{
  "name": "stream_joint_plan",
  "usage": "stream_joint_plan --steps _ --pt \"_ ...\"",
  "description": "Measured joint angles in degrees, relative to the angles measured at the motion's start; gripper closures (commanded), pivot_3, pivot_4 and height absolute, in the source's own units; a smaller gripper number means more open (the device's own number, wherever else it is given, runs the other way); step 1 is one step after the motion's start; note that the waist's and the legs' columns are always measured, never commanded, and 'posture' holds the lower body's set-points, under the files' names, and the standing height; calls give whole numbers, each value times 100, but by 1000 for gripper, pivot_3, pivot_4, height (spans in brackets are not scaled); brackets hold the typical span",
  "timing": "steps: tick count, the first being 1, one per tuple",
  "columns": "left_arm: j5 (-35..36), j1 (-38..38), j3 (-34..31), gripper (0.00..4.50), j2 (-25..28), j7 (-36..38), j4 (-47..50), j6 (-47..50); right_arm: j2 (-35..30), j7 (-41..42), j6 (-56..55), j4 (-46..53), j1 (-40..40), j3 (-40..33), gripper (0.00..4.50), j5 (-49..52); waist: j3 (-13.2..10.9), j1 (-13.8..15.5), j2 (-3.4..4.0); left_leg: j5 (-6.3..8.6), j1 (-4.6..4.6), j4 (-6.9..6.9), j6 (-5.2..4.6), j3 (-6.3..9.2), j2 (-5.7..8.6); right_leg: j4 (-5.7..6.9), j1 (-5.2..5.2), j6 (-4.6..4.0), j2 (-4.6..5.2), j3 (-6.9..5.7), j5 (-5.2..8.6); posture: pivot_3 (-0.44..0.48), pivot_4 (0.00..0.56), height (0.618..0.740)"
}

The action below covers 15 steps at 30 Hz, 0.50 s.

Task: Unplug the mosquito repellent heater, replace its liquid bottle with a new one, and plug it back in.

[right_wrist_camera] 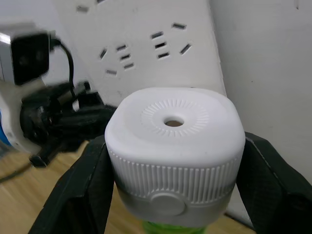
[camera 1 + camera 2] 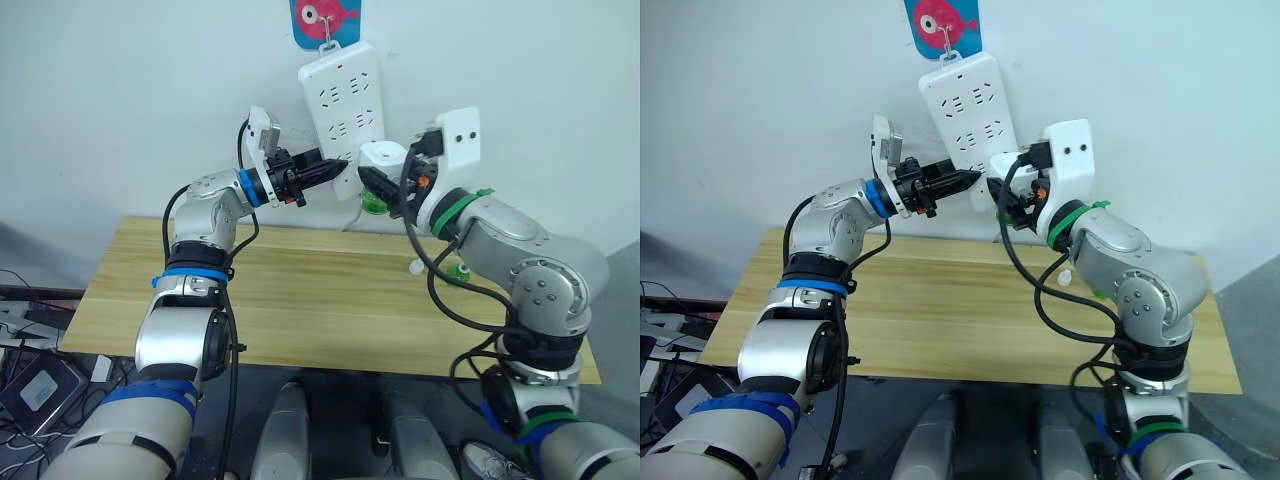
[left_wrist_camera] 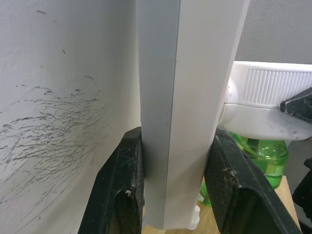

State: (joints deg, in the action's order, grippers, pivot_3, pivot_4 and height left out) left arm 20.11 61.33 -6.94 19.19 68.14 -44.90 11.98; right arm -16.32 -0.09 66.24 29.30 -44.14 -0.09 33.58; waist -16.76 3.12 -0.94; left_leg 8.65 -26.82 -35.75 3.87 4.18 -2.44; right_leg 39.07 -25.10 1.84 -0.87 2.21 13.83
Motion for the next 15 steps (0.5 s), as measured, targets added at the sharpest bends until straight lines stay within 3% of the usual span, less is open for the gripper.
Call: stream_joint_plan --steps 2,6,10,15 --pt "-1 -3 -5 3176 6 -7 0 0 -364 181 -432 35 62 543 1404 -449 0 -4 0 0 0 0 0 0 -1 1 -1 0 -2 -1 0 219 243 740" --pt "-4 -9 -12 3176 38 -15 0 0 -449 305 -1001 1 227 962 1404 -995 0 -23 0 0 0 -1 0 0 -2 2 -1 0 -2 1 0 219 243 740" --pt "-6 -33 -9 3176 83 -13 18 24 73 255 -1146 -157 301 881 1404 -1139 0 -42 0 -1 3 -2 0 0 -5 8 -1 0 -4 0 0 213 247 740" --pt "-14 -93 -27 3176 126 -22 152 170 1102 -1 -1083 -394 339 152 1404 -881 0 -86 0 -1 7 -5 0 1 -10 26 -3 -1 -7 0 0 215 250 740"
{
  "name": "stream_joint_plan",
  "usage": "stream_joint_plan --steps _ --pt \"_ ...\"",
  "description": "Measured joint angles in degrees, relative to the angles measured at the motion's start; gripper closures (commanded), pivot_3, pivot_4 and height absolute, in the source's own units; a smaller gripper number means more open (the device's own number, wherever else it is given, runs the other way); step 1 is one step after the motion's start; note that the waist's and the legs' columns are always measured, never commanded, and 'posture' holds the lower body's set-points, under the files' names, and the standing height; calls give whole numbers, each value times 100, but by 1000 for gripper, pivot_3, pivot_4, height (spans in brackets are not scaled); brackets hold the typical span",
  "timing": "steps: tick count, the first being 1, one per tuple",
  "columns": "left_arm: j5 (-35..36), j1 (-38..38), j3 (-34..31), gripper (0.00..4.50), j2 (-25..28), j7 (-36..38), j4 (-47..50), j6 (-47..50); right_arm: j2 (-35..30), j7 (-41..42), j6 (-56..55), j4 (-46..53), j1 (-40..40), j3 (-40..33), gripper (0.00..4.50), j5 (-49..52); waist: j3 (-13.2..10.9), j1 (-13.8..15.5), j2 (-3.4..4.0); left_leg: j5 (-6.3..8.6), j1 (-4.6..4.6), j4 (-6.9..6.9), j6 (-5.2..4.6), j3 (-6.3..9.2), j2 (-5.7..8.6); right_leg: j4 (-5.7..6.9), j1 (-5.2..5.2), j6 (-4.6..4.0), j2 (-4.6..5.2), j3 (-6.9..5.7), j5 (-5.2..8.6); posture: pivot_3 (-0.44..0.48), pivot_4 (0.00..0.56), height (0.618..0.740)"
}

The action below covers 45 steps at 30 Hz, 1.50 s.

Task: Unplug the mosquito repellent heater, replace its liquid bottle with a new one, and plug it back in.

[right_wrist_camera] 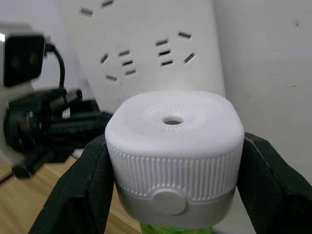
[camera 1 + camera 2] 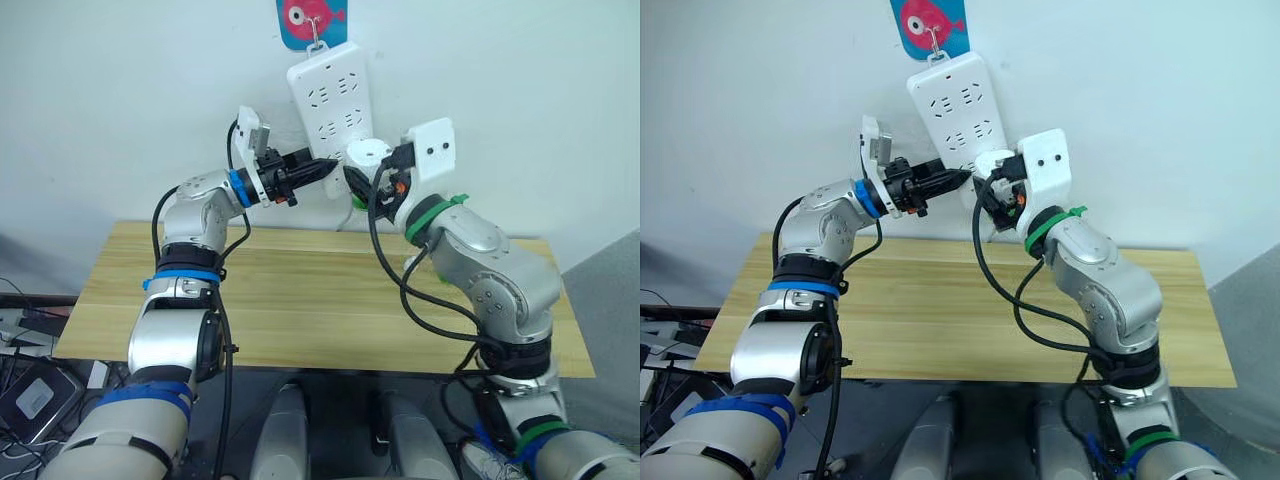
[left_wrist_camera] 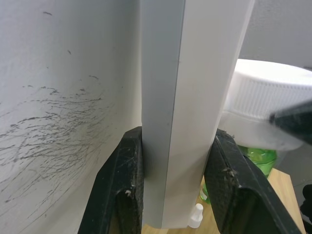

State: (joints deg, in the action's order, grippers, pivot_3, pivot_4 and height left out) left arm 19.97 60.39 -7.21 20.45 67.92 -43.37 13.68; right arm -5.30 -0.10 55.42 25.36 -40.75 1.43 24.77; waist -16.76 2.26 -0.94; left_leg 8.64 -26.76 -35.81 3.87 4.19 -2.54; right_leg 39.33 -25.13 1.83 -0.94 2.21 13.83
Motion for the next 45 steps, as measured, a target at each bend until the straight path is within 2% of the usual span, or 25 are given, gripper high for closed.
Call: stream_joint_plan --steps 8,12,13,19,23,25,28,33,37,39,41,45 --pt "-2 -4 -2 3176 -9 -27 4 39 -292 220 -53 -60 -59 156 1404 -131 0 -45 0 0 4 -1 -1 0 3 10 0 -2 1 1 2 219 252 740" --pt "11 -6 8 3176 -52 18 0 -43 -624 417 -99 -10 0 306 158 -274 0 -15 0 0 2 1 -1 2 8 8 0 -2 4 -1 2 222 253 740" --pt "21 -5 10 3176 -69 28 -1 -64 -665 472 -62 70 83 289 45 -260 0 -2 -1 0 -2 3 -1 3 7 3 0 -2 4 -2 2 223 254 740" --pt "-28 23 27 3176 11 70 -121 -308 -604 688 700 995 534 -300 45 535 0 18 0 0 -5 13 -1 3 6 -20 1 -2 5 -3 2 230 251 740" --pt "-110 22 40 3176 167 75 -175 -412 -875 980 1019 1440 1124 -541 45 1031 0 26 -1 0 -4 11 -1 3 6 -22 5 -2 5 -2 2 240 251 740" --pt "-132 9 37 2439 236 26 -189 -445 -971 1056 1026 1439 1149 -571 0 1096 1 24 -1 0 -2 10 -1 2 5 -22 4 -2 4 -1 2 255 250 740" --pt "-154 -147 23 1615 392 -27 -179 -424 -977 1121 898 1358 1100 -564 0 1090 1 -9 0 0 2 13 -1 2 -2 -21 4 -2 -1 -1 3 277 248 740" --pt "-133 -517 -12 23 874 -103 80 -150 -941 1157 605 1016 1113 -413 0 1017 0 -2 -1 0 -1 26 -1 3 -1 -23 -2 -3 0 -4 3 301 247 740" --pt "-54 -705 -182 23 1256 -133 488 95 -969 1272 408 895 1124 -303 0 1009 0 75 -1 0 0 26 -1 3 -1 -25 -1 -3 1 -4 3 309 248 740" --pt "10 -1043 -236 23 1593 -111 877 240 -971 1389 291 807 1142 -194 0 1011 1 62 0 0 4 31 -1 -3 -2 -26 -1 -3 2 2 3 337 242 740" --pt "48 -1368 -329 0 1843 -97 1186 434 -960 1472 206 716 1156 -119 604 1008 1 84 0 0 6 35 0 -2 -4 -25 -2 -4 2 0 4 354 241 740" --pt "339 -1959 -414 0 2105 -41 2123 948 -890 1598 -33 551 1081 191 2083 920 1 156 -1 -1 5 37 1 0 -4 -28 -1 -6 3 -3 5 376 238 740"
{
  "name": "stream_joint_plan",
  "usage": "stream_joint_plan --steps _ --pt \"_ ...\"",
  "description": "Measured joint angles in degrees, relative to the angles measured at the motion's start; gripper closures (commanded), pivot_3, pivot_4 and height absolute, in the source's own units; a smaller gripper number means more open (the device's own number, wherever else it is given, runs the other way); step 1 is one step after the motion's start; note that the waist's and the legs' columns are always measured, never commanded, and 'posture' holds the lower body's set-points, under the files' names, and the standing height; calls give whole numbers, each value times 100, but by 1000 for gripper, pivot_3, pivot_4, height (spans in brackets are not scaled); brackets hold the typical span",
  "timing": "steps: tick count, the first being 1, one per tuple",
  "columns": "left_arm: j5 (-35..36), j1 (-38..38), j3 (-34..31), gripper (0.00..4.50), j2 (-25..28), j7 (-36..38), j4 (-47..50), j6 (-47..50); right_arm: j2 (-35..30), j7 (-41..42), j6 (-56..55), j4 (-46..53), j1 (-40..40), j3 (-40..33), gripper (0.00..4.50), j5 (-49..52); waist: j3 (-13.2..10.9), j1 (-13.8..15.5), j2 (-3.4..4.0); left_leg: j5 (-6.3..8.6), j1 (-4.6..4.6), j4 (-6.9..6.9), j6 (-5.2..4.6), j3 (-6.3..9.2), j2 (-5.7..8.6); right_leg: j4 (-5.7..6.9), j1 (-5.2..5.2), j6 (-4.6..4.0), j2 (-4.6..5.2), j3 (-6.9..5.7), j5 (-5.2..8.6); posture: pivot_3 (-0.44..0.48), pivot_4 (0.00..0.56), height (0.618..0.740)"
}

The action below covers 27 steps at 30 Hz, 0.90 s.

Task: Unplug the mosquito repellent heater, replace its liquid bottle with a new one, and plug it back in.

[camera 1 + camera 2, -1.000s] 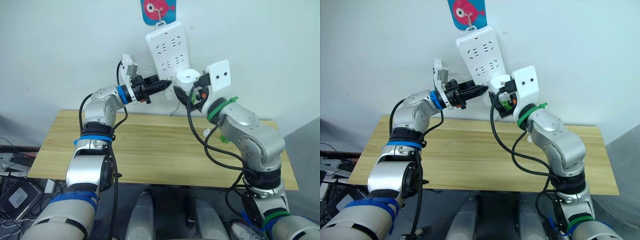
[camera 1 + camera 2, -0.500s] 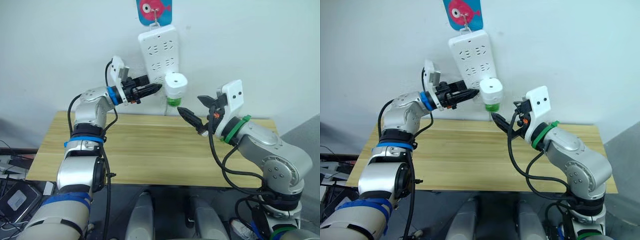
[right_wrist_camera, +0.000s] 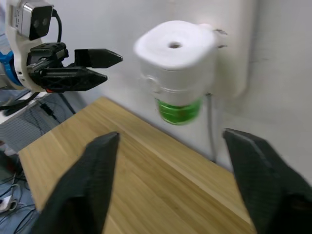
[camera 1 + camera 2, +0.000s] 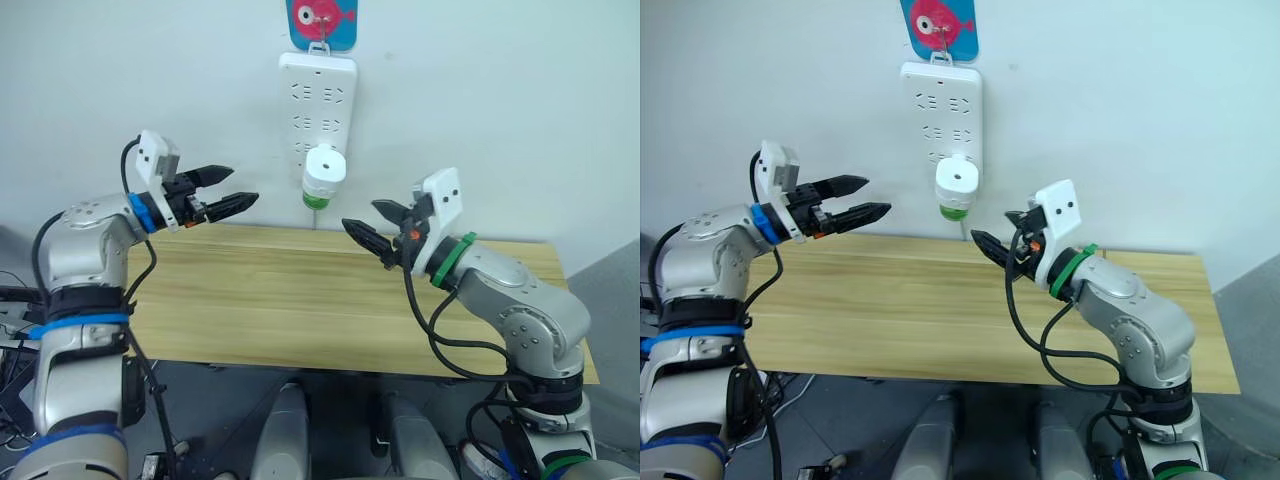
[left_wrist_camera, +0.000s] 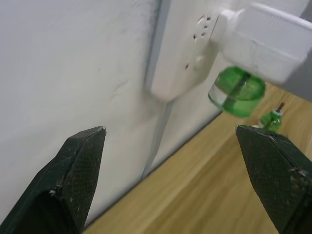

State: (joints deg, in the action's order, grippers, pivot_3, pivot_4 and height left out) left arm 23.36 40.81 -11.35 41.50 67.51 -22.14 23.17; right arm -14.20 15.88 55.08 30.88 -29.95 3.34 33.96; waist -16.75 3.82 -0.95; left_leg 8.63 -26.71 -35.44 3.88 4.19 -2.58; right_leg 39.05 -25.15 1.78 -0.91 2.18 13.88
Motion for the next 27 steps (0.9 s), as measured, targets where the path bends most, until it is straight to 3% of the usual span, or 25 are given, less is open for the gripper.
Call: stream_joint_plan --steps 6,11,27 --pt "625 -1128 70 0 31 -88 2242 863 289 84 -450 -485 -287 447 4376 -335 2 113 -3 0 1 6 1 -5 1 -6 0 -1 4 3 1 376 238 740" --pt "864 -1284 76 0 -18 -446 2842 1167 421 37 -738 -862 -344 536 4443 -632 3 198 -4 0 3 7 1 -9 0 -7 -1 1 0 5 4 395 229 740" --pt "1012 -1074 186 0 -9 -556 2753 1221 670 -26 -1091 -1300 -501 527 4443 -1188 6 292 -8 -1 20 32 2 -23 -1 -7 -2 -7 -1 14 4 379 220 740"
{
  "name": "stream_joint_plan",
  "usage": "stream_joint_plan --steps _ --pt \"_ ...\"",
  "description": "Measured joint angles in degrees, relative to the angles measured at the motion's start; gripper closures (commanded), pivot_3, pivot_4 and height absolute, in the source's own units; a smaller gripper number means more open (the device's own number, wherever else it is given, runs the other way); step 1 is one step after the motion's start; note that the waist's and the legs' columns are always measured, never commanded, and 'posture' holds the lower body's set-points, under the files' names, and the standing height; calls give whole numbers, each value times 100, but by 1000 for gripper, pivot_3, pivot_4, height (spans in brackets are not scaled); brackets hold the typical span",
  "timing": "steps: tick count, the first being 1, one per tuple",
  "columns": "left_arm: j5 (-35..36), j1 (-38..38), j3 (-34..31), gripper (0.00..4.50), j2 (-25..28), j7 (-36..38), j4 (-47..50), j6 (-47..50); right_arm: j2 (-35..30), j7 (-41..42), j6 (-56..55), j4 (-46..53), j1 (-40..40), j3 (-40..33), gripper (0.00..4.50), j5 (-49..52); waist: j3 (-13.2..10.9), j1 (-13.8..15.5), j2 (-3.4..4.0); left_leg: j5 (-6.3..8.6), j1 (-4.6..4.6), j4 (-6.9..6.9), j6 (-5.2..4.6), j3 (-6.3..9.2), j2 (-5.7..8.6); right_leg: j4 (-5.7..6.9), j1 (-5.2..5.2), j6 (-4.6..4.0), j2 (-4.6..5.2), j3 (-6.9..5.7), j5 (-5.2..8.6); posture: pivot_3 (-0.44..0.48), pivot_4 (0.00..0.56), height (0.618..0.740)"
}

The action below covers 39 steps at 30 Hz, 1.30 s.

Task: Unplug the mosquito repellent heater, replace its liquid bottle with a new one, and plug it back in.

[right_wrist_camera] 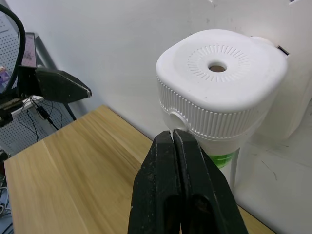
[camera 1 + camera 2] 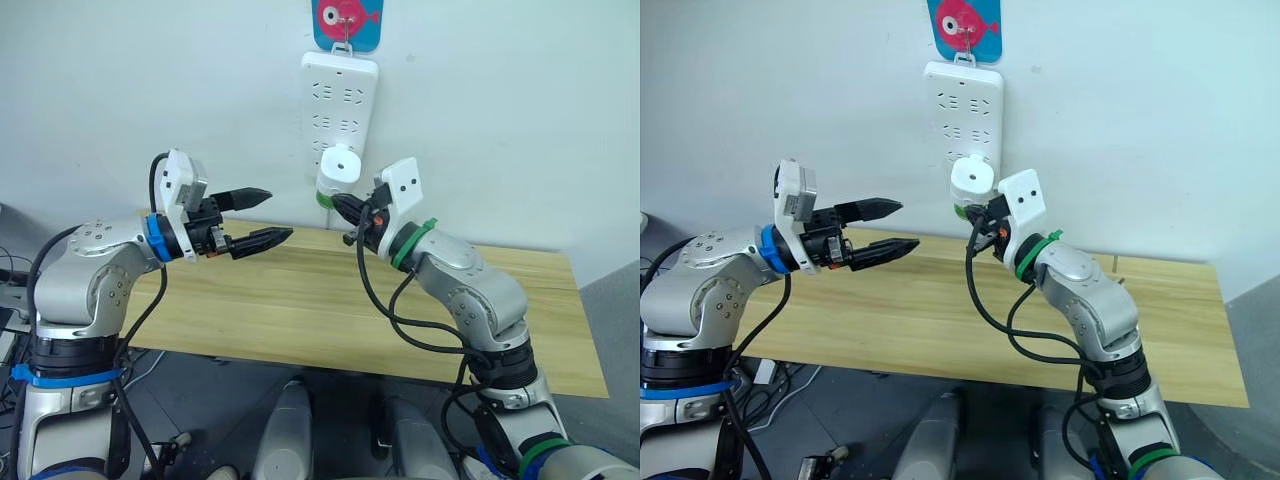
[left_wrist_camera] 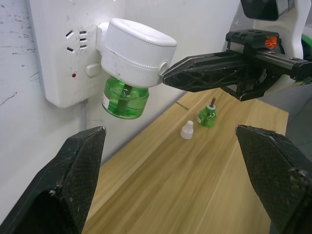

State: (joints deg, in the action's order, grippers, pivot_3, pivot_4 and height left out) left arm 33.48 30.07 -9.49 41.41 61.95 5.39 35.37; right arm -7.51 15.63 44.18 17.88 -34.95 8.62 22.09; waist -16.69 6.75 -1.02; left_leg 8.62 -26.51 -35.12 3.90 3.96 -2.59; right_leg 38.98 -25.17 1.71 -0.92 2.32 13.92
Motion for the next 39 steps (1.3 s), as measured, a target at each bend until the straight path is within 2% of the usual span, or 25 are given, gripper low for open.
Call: stream_joint_plan --steps 19,39 --pt "-11 19 55 0 -4 12 -157 -116 6 26 598 371 16 -282 4443 393 0 70 0 0 2 4 0 -3 -1 0 -1 -1 0 2 0 373 222 740" --pt "-95 115 259 0 -28 0 -315 -335 99 -222 246 214 -1 -181 4443 35 1 81 -1 -3 9 4 3 -4 -4 4 1 -2 -2 3 0 365 220 740"
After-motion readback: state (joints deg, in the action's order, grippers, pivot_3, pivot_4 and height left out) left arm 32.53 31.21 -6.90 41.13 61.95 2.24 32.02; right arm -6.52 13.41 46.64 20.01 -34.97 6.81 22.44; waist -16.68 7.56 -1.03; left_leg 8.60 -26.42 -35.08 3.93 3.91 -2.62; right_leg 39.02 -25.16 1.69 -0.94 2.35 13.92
